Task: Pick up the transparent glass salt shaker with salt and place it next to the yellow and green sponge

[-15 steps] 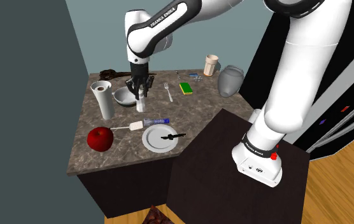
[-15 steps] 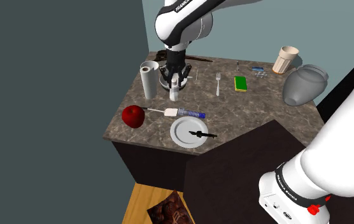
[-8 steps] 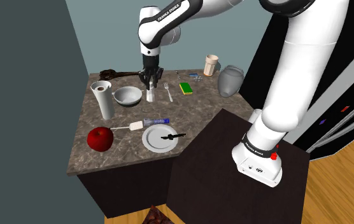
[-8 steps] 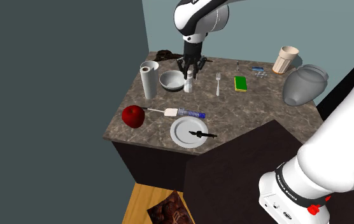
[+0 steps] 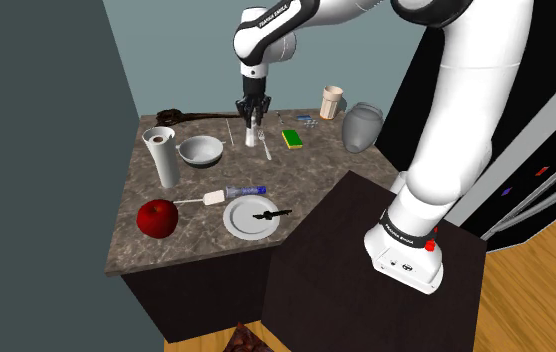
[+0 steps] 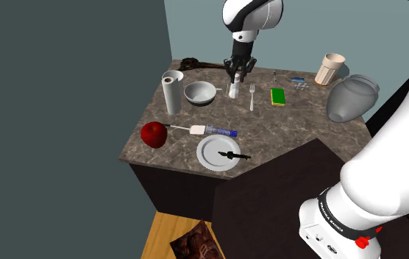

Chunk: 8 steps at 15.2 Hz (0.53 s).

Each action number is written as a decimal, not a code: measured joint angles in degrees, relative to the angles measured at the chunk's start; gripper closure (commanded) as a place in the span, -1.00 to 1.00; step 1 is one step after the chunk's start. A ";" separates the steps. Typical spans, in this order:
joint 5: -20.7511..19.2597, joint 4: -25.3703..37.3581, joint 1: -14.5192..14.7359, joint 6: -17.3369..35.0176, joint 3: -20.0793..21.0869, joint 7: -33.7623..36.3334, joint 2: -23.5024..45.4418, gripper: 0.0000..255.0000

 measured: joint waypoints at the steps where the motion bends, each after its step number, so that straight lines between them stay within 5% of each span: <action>1: -0.10 0.85 -0.74 -0.16 -0.46 -1.14 0.77 1.00; 8: -0.53 10.64 -6.17 -4.90 -3.44 -8.99 6.40 1.00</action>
